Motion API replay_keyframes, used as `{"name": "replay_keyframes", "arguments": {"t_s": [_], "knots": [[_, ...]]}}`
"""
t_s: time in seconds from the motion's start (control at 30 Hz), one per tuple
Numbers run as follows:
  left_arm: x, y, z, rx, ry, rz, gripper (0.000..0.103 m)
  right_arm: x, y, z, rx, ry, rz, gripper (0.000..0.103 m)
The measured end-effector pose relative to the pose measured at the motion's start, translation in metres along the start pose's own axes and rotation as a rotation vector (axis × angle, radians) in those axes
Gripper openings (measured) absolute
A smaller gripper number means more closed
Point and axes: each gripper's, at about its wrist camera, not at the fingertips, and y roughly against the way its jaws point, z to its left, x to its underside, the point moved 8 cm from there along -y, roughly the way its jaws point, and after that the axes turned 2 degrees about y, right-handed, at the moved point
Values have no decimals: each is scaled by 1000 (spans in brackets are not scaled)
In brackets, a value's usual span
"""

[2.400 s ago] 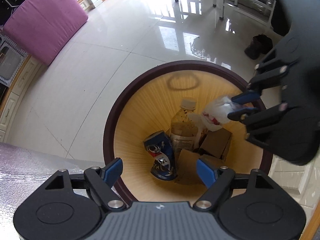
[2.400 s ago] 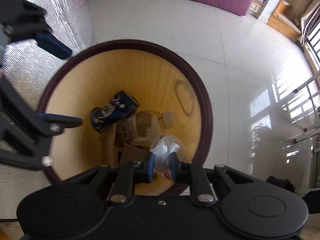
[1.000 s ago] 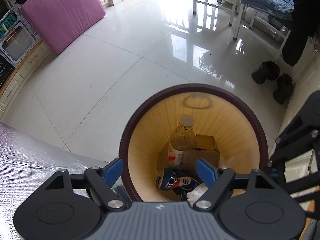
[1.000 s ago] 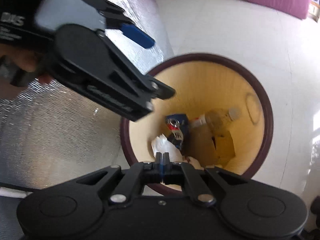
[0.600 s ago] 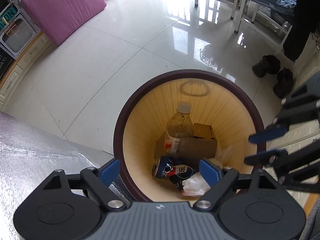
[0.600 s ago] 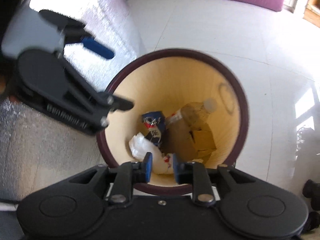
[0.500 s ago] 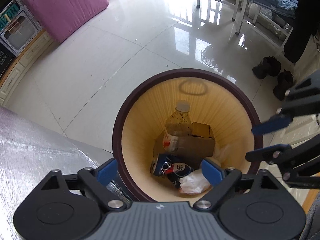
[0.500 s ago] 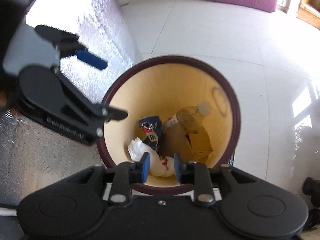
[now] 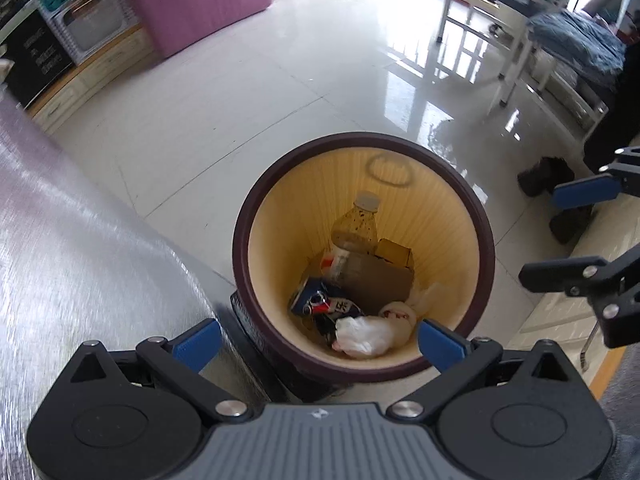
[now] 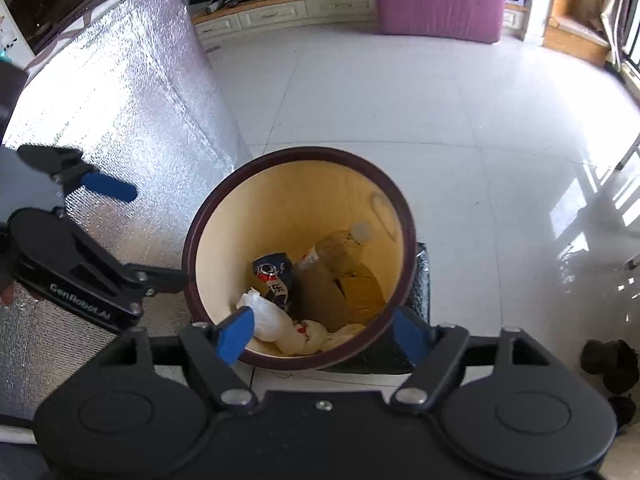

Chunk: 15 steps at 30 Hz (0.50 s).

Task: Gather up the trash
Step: 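Raise both open tools up and away from the wastebasket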

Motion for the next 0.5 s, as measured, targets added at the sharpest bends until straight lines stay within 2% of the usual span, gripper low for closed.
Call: {"name": "replay_keyframes", "arguments": {"t_s": [0.17,0.5], "knots": [[13,22,-3,11,78,-17,103,3,20,-2,47,3,-42,100],[47,68,-5,-19,213,-60,103,16,59,1,82,-5,-93,103]]}}
